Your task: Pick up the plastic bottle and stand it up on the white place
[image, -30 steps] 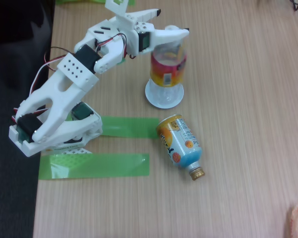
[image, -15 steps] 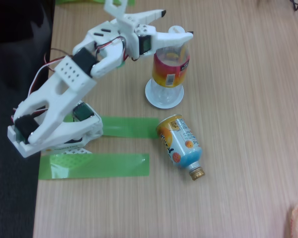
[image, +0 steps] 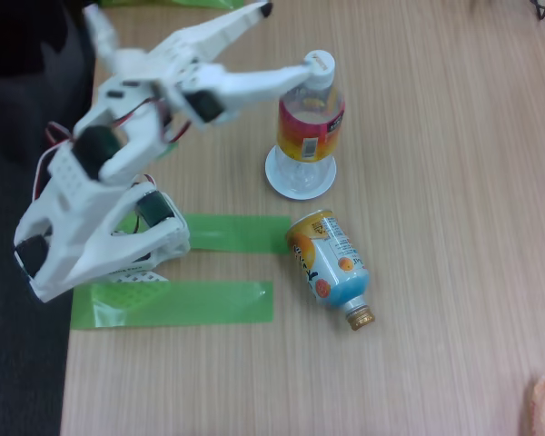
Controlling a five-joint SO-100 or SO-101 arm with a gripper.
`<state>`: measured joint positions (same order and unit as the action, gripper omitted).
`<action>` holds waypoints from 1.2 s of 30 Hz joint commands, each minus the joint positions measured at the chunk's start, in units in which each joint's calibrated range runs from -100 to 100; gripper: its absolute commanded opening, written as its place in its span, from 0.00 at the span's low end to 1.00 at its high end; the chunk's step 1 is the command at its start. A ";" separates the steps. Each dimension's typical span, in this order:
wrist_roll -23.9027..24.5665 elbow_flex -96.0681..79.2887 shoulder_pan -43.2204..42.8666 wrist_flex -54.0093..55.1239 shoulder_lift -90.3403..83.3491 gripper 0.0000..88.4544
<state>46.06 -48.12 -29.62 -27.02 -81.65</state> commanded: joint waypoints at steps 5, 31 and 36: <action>0.57 -4.89 11.84 3.58 -11.29 0.41; -7.93 -15.21 32.44 45.99 -17.09 0.23; -19.48 -14.84 36.51 46.07 -17.17 0.24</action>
<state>34.38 -63.22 4.30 18.52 -98.91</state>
